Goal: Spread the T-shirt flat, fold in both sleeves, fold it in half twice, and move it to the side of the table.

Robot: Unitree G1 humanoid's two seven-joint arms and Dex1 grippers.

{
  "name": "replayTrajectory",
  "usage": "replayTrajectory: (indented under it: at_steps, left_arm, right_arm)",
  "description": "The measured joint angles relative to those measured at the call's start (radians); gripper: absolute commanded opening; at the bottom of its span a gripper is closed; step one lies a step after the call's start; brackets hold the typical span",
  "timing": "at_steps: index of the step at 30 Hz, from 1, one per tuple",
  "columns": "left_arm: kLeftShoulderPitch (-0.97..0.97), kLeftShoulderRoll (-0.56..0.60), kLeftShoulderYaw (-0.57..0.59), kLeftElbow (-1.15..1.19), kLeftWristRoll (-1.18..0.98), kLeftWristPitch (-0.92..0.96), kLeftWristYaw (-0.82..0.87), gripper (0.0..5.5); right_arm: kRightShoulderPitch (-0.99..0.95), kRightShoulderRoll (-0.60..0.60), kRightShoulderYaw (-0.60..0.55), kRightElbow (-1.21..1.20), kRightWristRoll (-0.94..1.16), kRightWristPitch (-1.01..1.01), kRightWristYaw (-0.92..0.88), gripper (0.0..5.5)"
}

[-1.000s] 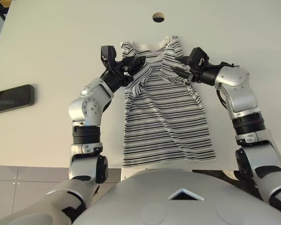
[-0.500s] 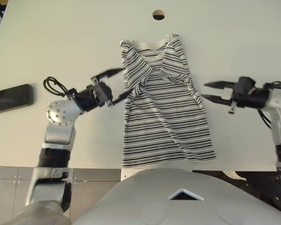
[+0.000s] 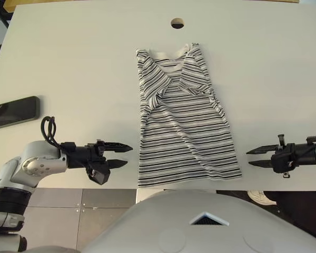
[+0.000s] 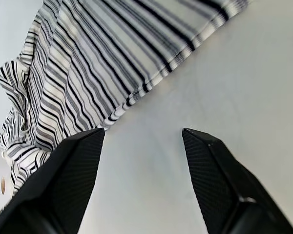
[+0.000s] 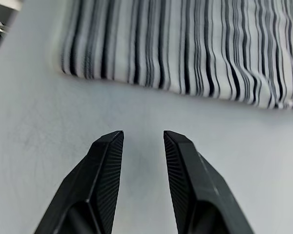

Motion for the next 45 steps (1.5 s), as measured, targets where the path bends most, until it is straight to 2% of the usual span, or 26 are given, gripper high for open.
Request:
replayTrajectory:
  at_steps: [7,19,22,30,37,41,45]
  left_arm:
    - [0.025,-0.003,-0.103,-0.031,0.016,-0.033,0.063,3.0]
    - [-0.027,-0.055,-0.249,-0.057,0.02,-0.016,0.101,3.0]
    - [-0.031,-0.061,-0.274,-0.066,0.02,-0.004,0.102,2.5]
    - [-0.058,-0.061,-0.332,-0.078,0.017,0.045,0.093,1.27]
    - [-0.061,-0.059,-0.36,-0.088,-0.005,0.085,0.072,0.15]
    - [-0.068,-0.041,-0.374,-0.109,-0.057,0.135,0.032,0.12]
    - [-0.051,-0.027,-0.397,-0.209,-0.395,0.336,-0.043,0.12]
  right_arm:
    - [-0.026,-0.008,0.073,0.049,-0.06,-0.17,-0.116,1.52]
    - [-0.082,-0.013,0.191,0.06,-0.074,-0.22,-0.211,1.52]
    - [-0.089,-0.013,0.21,0.06,-0.074,-0.225,-0.226,1.56]
    - [-0.106,-0.014,0.273,0.062,-0.074,-0.224,-0.241,0.12]
    - [-0.112,-0.014,0.291,0.068,-0.069,-0.224,-0.253,0.1]
    - [-0.114,-0.016,0.302,0.07,-0.052,-0.214,-0.253,0.1]
    - [-0.098,-0.024,0.322,0.056,0.04,-0.119,-0.226,0.1]
